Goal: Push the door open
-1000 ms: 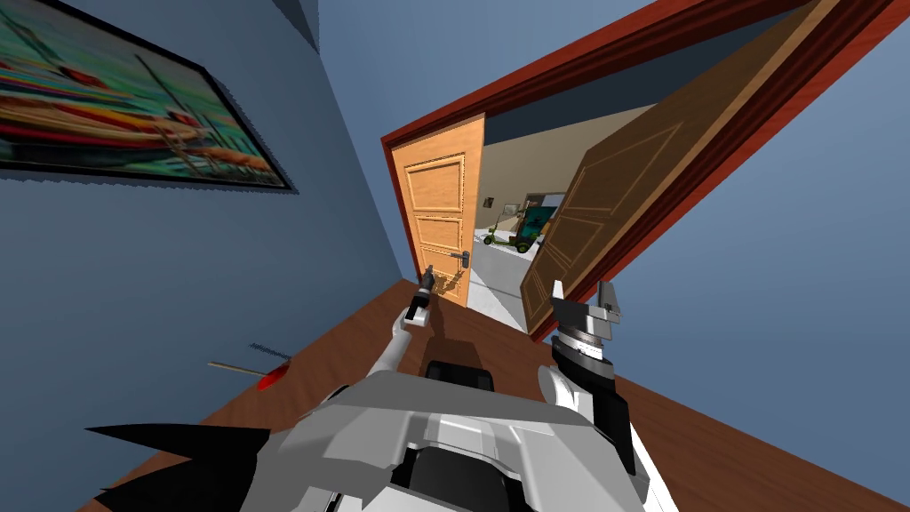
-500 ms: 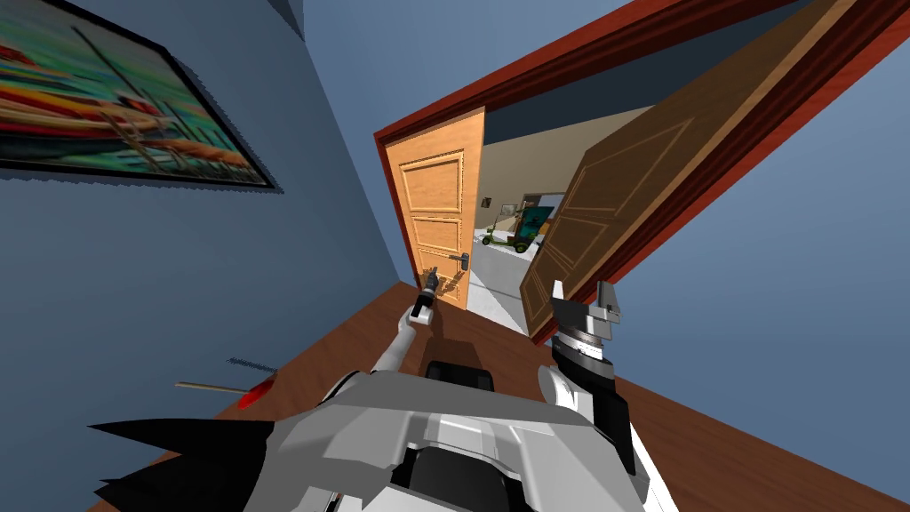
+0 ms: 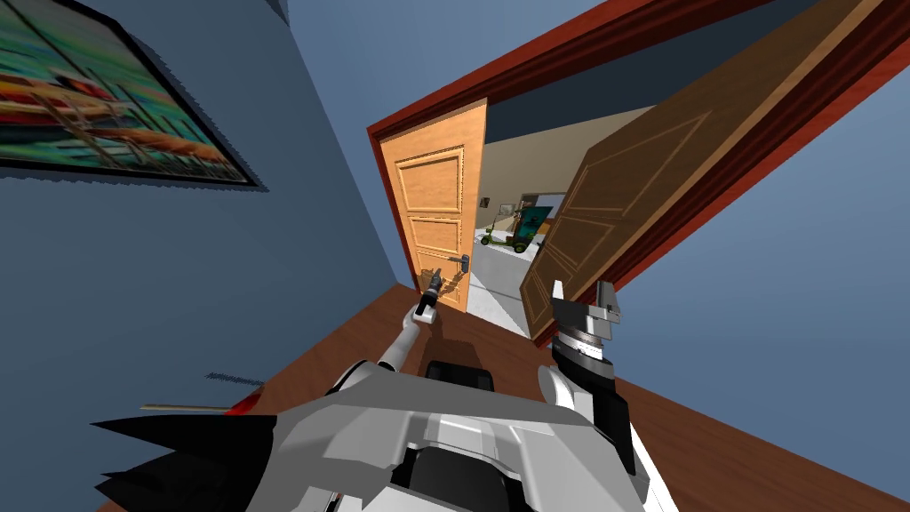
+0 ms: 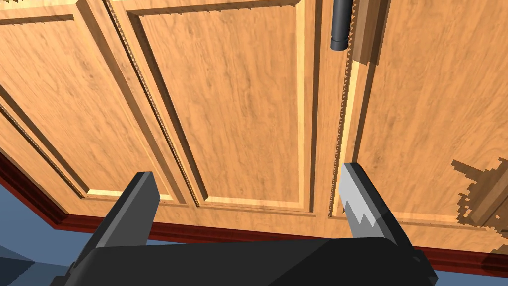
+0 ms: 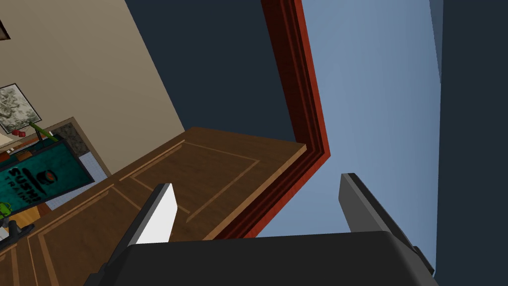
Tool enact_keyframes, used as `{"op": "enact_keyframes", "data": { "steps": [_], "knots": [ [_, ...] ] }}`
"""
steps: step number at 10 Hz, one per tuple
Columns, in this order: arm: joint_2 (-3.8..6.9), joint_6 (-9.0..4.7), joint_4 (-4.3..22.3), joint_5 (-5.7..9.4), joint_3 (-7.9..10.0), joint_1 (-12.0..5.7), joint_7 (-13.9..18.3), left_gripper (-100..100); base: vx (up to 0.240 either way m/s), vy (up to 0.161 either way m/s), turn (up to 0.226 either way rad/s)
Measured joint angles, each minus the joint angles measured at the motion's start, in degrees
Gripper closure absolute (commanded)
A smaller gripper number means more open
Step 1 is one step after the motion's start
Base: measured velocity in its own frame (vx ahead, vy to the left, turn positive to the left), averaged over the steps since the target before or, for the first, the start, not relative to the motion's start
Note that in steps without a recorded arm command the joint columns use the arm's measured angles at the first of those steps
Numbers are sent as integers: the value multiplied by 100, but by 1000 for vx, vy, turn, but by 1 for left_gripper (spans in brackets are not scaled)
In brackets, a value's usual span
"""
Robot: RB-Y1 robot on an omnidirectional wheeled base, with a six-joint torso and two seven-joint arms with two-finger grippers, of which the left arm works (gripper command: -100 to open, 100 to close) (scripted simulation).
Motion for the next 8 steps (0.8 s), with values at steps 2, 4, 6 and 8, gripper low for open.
{"op": "enact_keyframes", "data": {
  "steps": [2, 4, 6, 8],
  "knots": [
    [-31, 10, 220, -14, -16, -135, 15, -100, 81, 19, -42],
    [-63, 22, 497, -30, -40, -302, 48, -100, 82, 33, -22],
    [-80, -19, 729, -39, -49, -422, 65, -100, 54, 24, -28],
    [-143, -59, 1024, -55, -58, -583, 67, -100, 76, 26, -35]
  ]
}}
